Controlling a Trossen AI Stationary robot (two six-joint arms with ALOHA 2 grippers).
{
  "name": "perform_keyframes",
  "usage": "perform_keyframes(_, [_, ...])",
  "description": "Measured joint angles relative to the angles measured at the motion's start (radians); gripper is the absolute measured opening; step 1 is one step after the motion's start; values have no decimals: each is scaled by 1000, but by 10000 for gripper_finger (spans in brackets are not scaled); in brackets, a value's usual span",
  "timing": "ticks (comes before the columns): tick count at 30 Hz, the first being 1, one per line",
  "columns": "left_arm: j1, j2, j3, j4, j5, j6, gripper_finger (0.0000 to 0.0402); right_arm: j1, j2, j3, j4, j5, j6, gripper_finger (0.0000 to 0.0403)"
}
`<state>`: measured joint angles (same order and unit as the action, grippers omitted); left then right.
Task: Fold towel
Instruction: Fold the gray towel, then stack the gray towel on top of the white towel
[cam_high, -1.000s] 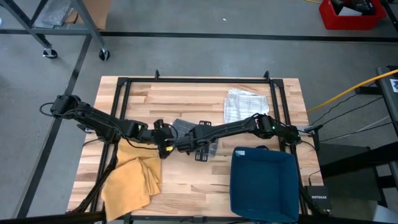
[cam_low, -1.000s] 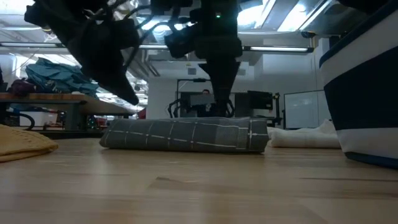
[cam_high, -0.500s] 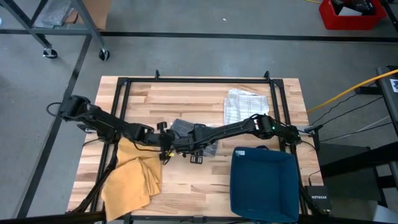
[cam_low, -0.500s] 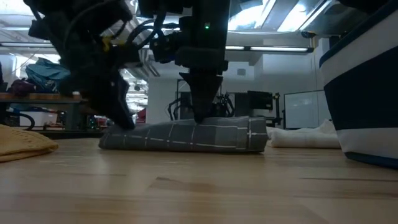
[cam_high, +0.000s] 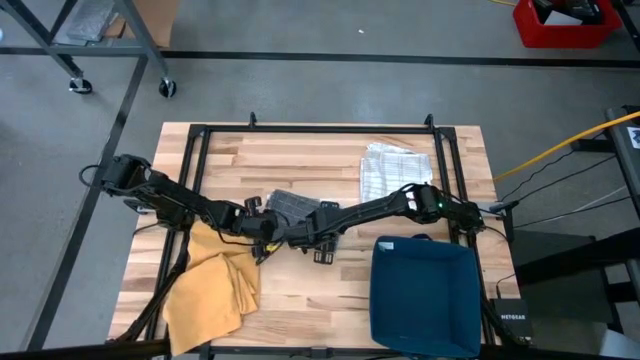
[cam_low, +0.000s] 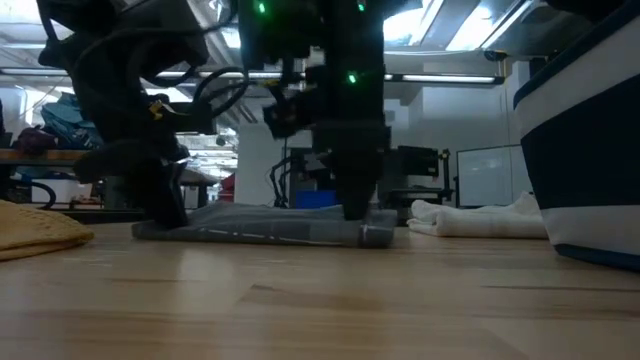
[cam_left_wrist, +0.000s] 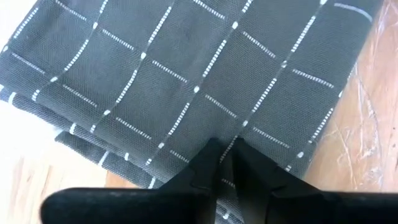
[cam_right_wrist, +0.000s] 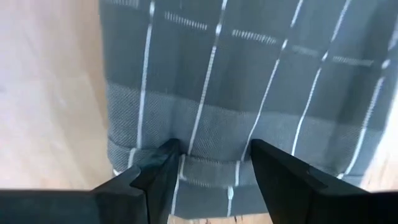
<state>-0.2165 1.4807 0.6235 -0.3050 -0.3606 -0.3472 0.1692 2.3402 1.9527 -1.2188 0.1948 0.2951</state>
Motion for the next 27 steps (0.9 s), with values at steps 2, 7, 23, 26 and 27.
perform_keyframes(2, [0, 0, 0, 7, 2, 6, 39, 0, 0, -27, 3, -1, 0, 206])
perform_keyframes(7, [0, 0, 0, 10, 8, 5, 34, 0, -5, -65, 1, 0, 0, 206])
perform_keyframes(23, [-6, -138, -5, -10, -13, -31, 18, 1, 1, 121, -158, 127, 19, 206])
perform_keyframes(26, [-6, -210, -4, -8, -16, -37, 20, 2, 1, 163, -202, 132, 20, 206])
perform_keyframes(27, [-6, -231, -4, -7, -18, -38, 22, 2, 1, 178, -214, 127, 20, 206])
